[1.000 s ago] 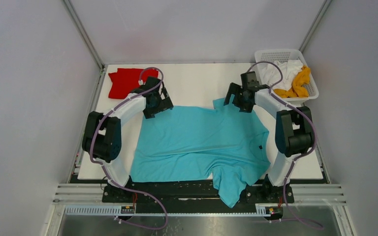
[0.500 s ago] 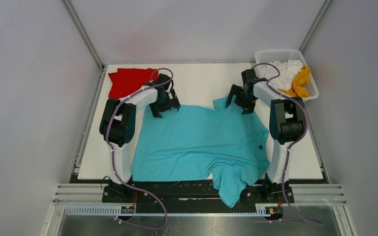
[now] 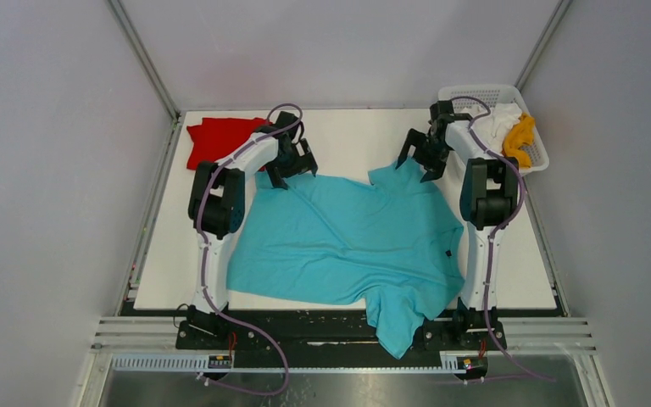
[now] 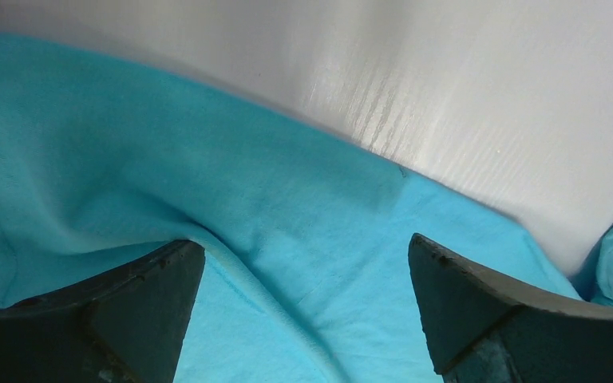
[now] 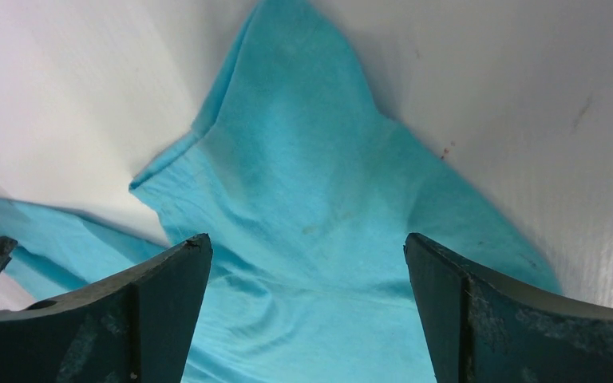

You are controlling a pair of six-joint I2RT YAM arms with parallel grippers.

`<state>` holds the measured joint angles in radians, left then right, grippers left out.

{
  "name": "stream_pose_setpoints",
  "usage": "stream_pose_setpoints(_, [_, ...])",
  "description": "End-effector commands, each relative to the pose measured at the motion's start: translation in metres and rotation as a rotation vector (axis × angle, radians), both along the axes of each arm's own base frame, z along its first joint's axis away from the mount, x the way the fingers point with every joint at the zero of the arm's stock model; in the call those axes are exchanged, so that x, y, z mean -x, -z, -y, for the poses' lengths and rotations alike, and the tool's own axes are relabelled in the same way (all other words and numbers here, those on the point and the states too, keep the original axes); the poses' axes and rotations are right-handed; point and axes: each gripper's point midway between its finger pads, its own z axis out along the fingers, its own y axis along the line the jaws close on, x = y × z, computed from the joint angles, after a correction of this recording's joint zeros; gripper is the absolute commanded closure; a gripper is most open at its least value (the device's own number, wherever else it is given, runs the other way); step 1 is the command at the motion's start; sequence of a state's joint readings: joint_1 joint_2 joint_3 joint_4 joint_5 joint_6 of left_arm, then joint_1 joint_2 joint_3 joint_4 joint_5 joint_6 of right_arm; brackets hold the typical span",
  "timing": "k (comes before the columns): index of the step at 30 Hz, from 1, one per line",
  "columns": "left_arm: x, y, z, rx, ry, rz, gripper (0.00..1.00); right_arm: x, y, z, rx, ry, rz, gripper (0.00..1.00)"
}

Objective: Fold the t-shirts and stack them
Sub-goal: Flatten out the tshirt

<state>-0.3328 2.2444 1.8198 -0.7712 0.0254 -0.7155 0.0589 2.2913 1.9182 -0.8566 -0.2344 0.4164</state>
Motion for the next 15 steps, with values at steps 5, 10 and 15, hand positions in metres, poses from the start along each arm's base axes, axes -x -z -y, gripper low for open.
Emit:
stream_pose_setpoints(5, [-0.003,-0.018,-0.007,0.018,-0.016,0.022,0.01,0.007,-0.038,-0.017,-0.075,0.002,0.167,0.01])
stream_pose_setpoints(10, [0.000,-0.059,-0.009,0.037,-0.007,0.123,0.01,0.031,-0.065,-0.019,0.005,0.017,0.268,0.00])
stream_pose_setpoints(15, [0.032,-0.070,-0.019,0.044,-0.009,0.150,0.01,0.090,-0.042,-0.041,0.005,0.114,0.198,0.01])
